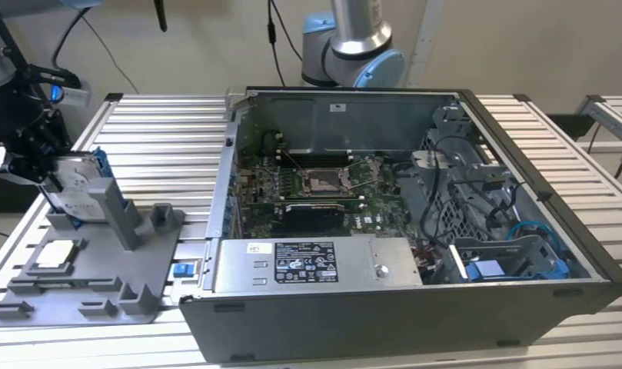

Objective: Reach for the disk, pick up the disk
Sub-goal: 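Pick up the disk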

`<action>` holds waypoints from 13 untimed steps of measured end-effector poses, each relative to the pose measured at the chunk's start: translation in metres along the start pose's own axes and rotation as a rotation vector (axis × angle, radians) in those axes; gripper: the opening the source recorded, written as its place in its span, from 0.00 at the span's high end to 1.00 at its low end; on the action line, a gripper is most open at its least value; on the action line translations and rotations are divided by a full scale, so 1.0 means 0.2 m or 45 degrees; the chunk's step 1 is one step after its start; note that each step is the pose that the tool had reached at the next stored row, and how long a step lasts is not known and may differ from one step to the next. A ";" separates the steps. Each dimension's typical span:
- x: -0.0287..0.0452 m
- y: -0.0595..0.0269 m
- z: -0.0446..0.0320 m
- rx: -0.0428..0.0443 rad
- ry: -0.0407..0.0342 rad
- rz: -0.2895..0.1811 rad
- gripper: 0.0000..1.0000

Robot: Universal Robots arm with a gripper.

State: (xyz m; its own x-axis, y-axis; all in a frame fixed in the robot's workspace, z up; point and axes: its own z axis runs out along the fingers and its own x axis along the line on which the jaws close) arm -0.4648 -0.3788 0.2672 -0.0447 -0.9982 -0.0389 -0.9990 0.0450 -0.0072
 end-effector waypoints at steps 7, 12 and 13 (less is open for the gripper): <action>0.000 0.002 -0.014 0.002 0.0052 0.000 1.00; -0.002 0.005 -0.045 0.007 -0.0157 0.000 1.00; -0.002 0.006 -0.065 0.007 -0.0144 -0.001 1.00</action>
State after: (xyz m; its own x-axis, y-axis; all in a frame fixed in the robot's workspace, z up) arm -0.4660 -0.3788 0.2802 -0.0442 -0.9978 -0.0502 -0.9989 0.0449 -0.0126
